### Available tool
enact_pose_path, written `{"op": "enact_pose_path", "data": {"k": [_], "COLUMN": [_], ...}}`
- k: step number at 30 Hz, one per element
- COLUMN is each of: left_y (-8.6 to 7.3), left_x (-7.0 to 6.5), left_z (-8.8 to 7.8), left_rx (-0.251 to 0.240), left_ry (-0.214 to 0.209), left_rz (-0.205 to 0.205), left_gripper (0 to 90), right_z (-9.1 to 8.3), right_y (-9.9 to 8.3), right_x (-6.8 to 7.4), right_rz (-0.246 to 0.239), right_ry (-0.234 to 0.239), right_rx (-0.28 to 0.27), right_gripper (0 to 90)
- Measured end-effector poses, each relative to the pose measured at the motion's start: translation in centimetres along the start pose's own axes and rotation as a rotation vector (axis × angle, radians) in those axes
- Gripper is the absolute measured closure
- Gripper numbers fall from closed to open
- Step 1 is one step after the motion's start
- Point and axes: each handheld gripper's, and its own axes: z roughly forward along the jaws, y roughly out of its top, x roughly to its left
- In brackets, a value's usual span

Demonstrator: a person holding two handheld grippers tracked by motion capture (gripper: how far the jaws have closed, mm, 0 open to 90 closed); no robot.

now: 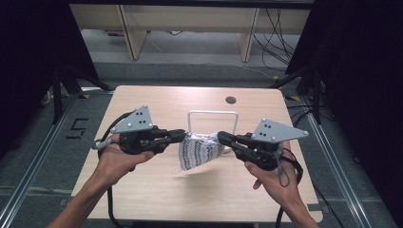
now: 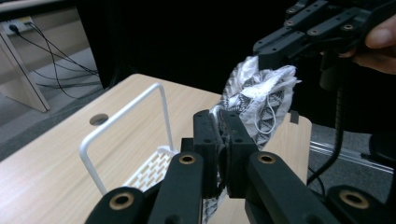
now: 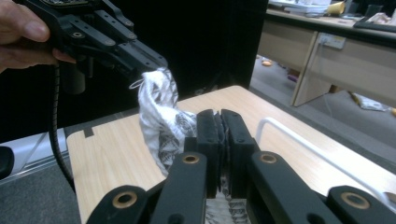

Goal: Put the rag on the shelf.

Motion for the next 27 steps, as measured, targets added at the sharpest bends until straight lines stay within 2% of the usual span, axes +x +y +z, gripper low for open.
{"op": "enact_pose_path", "data": {"k": [2,5,7,9,10,12,14,16,18,19,27], "left_y": [0.6,1.4,2.0,2.3,2.6,2.8,3.1,3.4,3.5,3.6,4.2], "left_x": [0.2,0.6,1.1,1.2,1.6,1.8,2.1,2.5,2.7,3.1,4.5], "left_z": [0.3,0.8,1.1,1.2,1.5,1.6,1.8,2.1,2.2,2.5,3.5], "left_rx": [-0.016,-0.027,-0.039,-0.044,-0.046,-0.048,-0.048,-0.055,-0.058,-0.07,-0.077], "left_ry": [0.004,0.012,0.015,0.016,0.023,0.025,0.03,0.039,0.041,0.032,0.053], "left_rz": [-0.006,-0.007,-0.016,-0.02,-0.022,-0.025,-0.025,-0.032,-0.037,-0.062,-0.093], "left_gripper": [86.1,86.1,86.1,86.1,86.1,86.0,86.0,86.0,86.0,86.1,86.0], "right_z": [-0.3,-0.7,-0.9,-0.9,-1.0,-1.0,-1.0,-0.8,-0.8,-0.5,0.4], "right_y": [0.3,0.9,1.5,1.6,1.9,2.0,2.1,2.4,2.4,2.5,2.9], "right_x": [-0.3,-0.6,-1.3,-1.4,-2.1,-2.6,-2.8,-3.7,-3.8,-4.1,-5.4], "right_rz": [-0.017,-0.007,-0.015,-0.008,-0.007,0.009,0.006,0.01,0.02,0.028,0.045], "right_ry": [-0.013,-0.027,-0.054,-0.055,-0.067,-0.076,-0.081,-0.093,-0.095,-0.096,-0.109], "right_rx": [-0.014,-0.023,-0.026,-0.027,-0.032,-0.04,-0.038,-0.051,-0.044,-0.041,-0.049], "right_gripper": [87.3,87.3,87.3,87.3,87.3,87.3,87.3,87.3,87.3,87.3,87.3]}}
